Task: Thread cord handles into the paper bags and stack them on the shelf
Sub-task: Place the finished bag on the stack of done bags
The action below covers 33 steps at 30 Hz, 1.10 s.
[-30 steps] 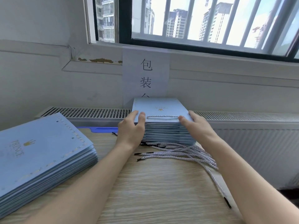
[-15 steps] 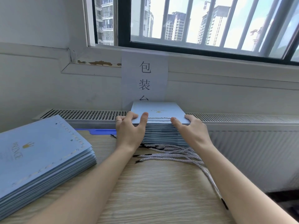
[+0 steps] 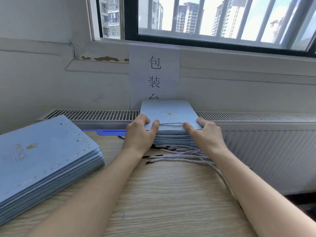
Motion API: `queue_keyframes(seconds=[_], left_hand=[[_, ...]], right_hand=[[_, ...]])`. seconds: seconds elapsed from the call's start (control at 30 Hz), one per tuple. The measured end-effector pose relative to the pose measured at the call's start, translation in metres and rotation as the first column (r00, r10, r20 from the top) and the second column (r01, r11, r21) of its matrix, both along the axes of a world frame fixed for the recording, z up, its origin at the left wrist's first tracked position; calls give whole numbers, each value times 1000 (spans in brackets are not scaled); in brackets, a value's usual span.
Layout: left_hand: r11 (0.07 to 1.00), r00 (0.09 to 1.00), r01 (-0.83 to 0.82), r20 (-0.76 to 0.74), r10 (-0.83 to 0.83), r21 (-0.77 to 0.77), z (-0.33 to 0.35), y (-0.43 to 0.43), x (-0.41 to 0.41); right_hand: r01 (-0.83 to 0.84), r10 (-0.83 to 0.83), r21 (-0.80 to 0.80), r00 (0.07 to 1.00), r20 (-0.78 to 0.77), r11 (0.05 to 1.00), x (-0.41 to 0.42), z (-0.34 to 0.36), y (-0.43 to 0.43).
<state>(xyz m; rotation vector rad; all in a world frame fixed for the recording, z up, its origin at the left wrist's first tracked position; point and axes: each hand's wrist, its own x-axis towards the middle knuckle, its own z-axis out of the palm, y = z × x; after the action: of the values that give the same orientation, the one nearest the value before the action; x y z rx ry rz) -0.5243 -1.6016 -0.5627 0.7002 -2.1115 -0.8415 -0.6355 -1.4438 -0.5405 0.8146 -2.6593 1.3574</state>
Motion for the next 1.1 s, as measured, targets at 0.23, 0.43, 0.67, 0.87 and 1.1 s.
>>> queue_keyframes(seconds=[0.23, 0.43, 0.67, 0.87, 1.1], left_hand=[[996, 997, 78, -1, -78, 46, -3, -6, 1], [992, 996, 86, -41, -82, 93, -2, -7, 3], [998, 990, 68, 125, -65, -16, -7, -11, 3], [999, 996, 49, -73, -50, -23, -4, -9, 4], [997, 969, -66, -238, 71, 31, 36, 8, 23]], right_hand=[[25, -15, -71, 991, 133, 997, -16, -3, 8], [16, 20, -164, 976, 216, 986, -22, -5, 9], [-8, 21, -84, 989, 149, 996, -23, -8, 8], [-26, 27, -49, 1000, 9, 998, -17, 7, 10], [-51, 42, -123, 996, -77, 991, -2, 26, 15]])
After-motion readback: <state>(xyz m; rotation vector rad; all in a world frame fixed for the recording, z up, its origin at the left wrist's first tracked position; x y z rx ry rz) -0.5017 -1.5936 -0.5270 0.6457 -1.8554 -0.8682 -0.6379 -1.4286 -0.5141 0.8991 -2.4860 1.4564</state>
